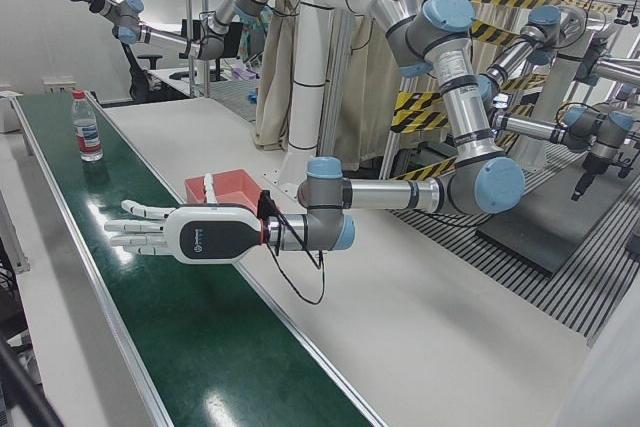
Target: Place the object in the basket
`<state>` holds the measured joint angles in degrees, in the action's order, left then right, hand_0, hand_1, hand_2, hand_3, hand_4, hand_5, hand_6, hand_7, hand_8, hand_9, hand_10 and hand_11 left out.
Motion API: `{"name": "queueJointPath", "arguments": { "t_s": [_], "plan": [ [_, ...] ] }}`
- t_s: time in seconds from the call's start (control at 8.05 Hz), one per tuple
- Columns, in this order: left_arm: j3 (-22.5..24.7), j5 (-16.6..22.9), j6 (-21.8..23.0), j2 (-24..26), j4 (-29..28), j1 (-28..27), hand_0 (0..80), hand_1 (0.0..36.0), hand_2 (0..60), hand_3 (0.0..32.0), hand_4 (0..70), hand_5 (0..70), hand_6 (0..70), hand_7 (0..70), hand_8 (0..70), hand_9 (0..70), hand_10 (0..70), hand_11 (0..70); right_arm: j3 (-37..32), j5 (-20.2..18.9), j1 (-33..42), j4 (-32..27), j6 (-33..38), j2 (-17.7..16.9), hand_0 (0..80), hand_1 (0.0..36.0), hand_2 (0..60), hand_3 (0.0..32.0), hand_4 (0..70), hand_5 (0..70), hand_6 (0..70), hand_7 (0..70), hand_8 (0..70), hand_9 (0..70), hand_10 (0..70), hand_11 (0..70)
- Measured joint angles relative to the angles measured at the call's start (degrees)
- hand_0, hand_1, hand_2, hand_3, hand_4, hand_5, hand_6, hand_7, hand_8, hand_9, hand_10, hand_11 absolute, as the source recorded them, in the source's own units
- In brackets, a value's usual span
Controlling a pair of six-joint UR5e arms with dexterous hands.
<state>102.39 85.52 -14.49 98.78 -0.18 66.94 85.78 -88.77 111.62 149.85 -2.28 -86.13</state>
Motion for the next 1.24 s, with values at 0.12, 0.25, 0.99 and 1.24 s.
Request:
{"name": "queueJointPath", "arguments": {
  "t_s": [0.12, 0.25, 0.99, 1.24],
  "plan": [
    [0.00, 0.00, -0.06, 0.04, 0.05, -0.02, 50.4, 11.5, 0.0, 0.0, 15.1, 19.9, 4.4, 2.0, 3.2, 2.0, 6.9, 11.4, 0.00, 0.00, 0.00, 0.00, 0.00, 0.00, 0.0, 0.0, 0.0, 0.0, 0.0, 0.0, 0.0, 0.0, 0.0, 0.0, 0.0, 0.0],
    [0.00, 0.00, -0.05, 0.06, 0.08, -0.02, 50.4, 11.6, 0.0, 0.0, 15.1, 19.9, 4.5, 2.1, 3.2, 2.0, 6.9, 11.3, 0.00, 0.00, 0.00, 0.00, 0.00, 0.00, 0.0, 0.0, 0.0, 0.0, 0.0, 0.0, 0.0, 0.0, 0.0, 0.0, 0.0, 0.0],
    [0.00, 0.00, -0.01, 0.10, 0.09, -0.05, 49.9, 11.0, 0.0, 0.0, 13.3, 19.2, 3.6, 1.6, 2.1, 1.4, 6.4, 10.6, 0.00, 0.00, 0.00, 0.00, 0.00, 0.00, 0.0, 0.0, 0.0, 0.0, 0.0, 0.0, 0.0, 0.0, 0.0, 0.0, 0.0, 0.0],
    [0.00, 0.00, -0.08, 0.08, 0.09, -0.05, 50.0, 10.7, 0.0, 0.0, 12.8, 18.6, 3.5, 1.7, 2.3, 1.6, 6.6, 10.9, 0.00, 0.00, 0.00, -0.03, 0.00, 0.00, 0.0, 0.0, 0.0, 0.0, 0.0, 0.0, 0.0, 0.0, 0.0, 0.0, 0.0, 0.0]
  ]
}}
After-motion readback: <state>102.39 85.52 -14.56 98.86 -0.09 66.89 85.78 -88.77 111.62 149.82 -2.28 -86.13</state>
